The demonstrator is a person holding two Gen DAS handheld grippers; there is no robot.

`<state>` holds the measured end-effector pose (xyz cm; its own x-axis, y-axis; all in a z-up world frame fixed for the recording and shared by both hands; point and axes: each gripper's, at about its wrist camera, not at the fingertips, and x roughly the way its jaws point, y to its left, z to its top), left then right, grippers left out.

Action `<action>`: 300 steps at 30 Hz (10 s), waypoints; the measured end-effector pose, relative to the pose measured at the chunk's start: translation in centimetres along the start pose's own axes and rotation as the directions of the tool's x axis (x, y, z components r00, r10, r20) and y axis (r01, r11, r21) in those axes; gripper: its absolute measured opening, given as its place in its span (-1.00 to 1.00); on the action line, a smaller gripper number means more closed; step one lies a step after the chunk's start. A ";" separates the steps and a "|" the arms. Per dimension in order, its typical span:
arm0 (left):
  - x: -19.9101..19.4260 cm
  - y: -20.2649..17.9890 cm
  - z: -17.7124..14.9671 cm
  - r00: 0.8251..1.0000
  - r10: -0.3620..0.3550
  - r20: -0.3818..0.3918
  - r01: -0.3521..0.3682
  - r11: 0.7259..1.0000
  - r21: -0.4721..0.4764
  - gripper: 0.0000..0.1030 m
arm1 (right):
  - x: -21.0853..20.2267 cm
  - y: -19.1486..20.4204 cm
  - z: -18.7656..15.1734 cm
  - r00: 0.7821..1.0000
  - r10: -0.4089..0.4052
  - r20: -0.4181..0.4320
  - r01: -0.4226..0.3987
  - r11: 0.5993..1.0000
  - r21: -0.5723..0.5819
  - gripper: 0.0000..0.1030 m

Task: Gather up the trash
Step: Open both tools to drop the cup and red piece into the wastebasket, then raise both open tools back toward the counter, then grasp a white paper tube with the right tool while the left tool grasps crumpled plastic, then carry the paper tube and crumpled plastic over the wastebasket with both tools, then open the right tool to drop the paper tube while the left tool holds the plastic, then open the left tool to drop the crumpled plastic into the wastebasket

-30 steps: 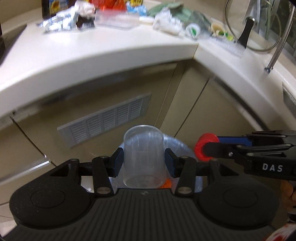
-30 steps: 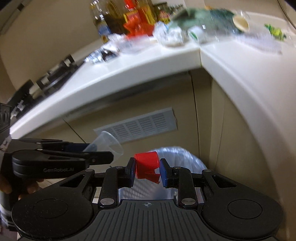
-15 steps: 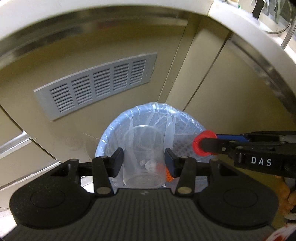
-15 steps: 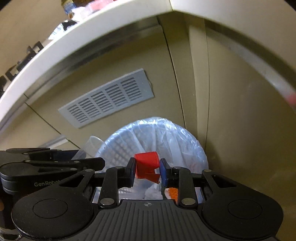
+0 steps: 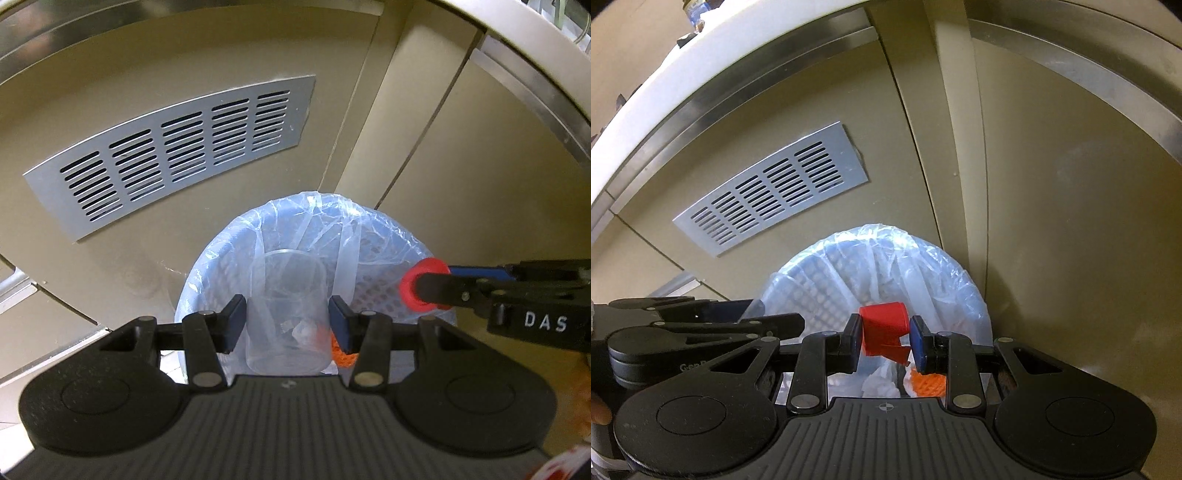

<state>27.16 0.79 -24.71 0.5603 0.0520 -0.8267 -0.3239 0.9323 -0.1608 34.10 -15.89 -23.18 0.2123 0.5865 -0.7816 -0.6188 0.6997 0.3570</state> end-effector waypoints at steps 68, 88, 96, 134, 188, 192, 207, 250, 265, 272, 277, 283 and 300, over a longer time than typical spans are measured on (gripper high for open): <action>-14.2 0.1 2.9 0.994 0.028 0.103 -0.029 1.000 0.005 0.15 | -8.1 6.1 2.8 0.992 0.123 -0.017 -0.124 0.989 -0.077 0.07; -17.7 -2.4 14.5 0.949 -0.042 0.313 -0.004 0.989 0.146 0.15 | -17.3 0.3 10.5 0.947 -0.036 0.319 0.012 0.997 0.079 0.22; -16.1 -2.3 18.8 0.931 -0.036 0.364 -0.026 0.986 0.165 0.15 | -17.7 -4.3 15.8 0.902 -0.091 0.422 0.013 0.983 0.184 0.25; -9.7 -3.0 25.3 0.939 -0.083 0.333 0.013 0.978 0.206 0.14 | -8.5 -3.0 23.6 0.674 -0.489 0.554 0.548 0.834 0.070 -0.94; -18.4 -3.3 19.2 0.896 -0.092 0.435 0.017 0.985 0.174 -0.79 | -27.8 -3.2 13.9 0.706 -0.092 0.702 -0.149 0.950 0.275 -0.98; -19.3 -3.2 17.5 0.901 -0.088 0.425 0.019 0.986 0.164 -0.79 | -27.7 -1.8 12.8 0.741 -0.026 0.671 -0.186 0.952 0.242 -0.98; -19.4 -1.5 10.9 0.942 -0.040 0.333 0.014 0.997 0.080 -0.79 | -21.6 3.1 8.9 0.895 0.186 0.406 -0.265 0.952 0.149 -0.98; -7.3 2.1 -0.5 1.000 -0.013 -0.001 0.013 0.998 -0.063 -0.79 | 0.1 1.1 -0.8 0.996 -0.085 -0.039 0.089 0.989 0.115 -0.88; -6.4 1.7 -0.1 0.999 -0.016 -0.028 0.014 0.998 -0.063 -0.79 | -0.3 1.4 -0.3 0.992 -0.104 -0.065 0.110 0.989 0.096 -0.14; -5.3 1.2 -0.1 0.998 -0.017 -0.056 0.013 0.997 -0.075 -0.78 | -0.2 1.4 -0.3 0.991 -0.102 -0.086 0.109 0.991 0.079 -0.14; -4.3 0.7 -0.1 0.997 -0.032 -0.071 0.025 0.996 -0.087 -0.60 | -0.1 1.4 -0.3 0.990 -0.103 -0.094 0.109 0.992 0.066 -0.13; -3.9 0.2 0.0 0.996 -0.035 -0.081 0.029 0.996 -0.080 -0.36 | -0.4 1.3 -0.1 0.991 -0.098 -0.097 0.105 0.992 0.072 0.01; -8.1 0.3 -0.1 0.999 0.013 -0.032 -0.016 0.994 -0.111 -0.36 | -2.6 2.6 0.4 0.993 -0.016 -0.121 0.024 0.997 0.072 0.12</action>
<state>22.39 0.60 -18.11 0.5312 0.0523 -0.8456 -0.4153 0.8860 -0.2061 32.27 -15.46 -20.02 0.1291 0.5220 -0.8431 -0.5573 0.7414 0.3737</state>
